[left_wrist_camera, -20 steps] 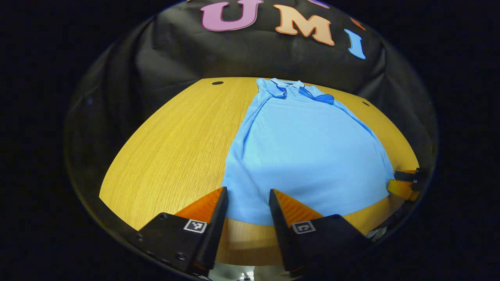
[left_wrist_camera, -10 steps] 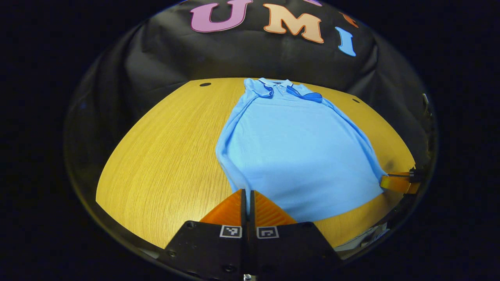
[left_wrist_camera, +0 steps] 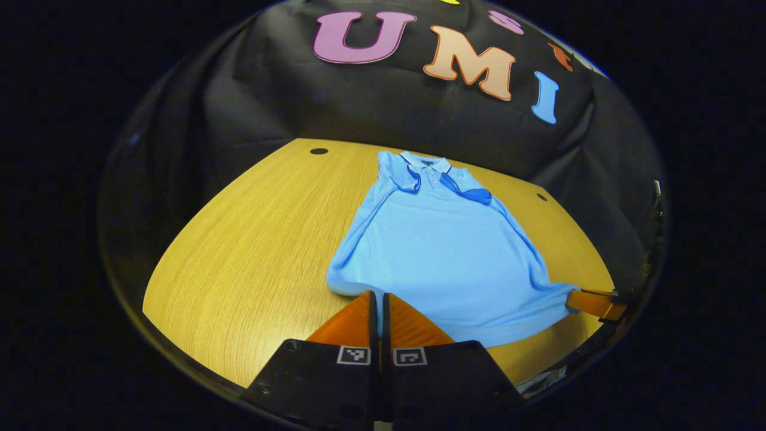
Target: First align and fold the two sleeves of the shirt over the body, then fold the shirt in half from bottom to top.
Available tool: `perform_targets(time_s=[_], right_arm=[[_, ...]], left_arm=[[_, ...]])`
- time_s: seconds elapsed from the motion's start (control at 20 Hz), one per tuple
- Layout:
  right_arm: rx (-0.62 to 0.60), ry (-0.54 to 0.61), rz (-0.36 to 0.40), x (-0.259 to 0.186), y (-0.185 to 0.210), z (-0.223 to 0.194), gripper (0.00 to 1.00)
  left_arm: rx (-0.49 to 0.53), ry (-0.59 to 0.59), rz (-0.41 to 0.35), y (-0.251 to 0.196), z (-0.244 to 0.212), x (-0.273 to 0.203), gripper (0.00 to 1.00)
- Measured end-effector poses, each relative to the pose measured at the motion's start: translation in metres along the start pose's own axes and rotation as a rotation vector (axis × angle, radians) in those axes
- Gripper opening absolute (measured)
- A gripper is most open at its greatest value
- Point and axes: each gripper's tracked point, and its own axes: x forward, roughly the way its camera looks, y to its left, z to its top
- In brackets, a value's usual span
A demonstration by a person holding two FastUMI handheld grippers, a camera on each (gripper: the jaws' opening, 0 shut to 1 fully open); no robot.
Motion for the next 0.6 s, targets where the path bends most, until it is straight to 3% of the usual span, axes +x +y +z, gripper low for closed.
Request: perform_targets(time_s=[0.6], right_arm=[[-0.005,-0.196,-0.079,0.062,0.013,0.138,0.02]], left_arm=[[-0.029,-0.180,-0.123,0.001,0.145,0.070,0.00]])
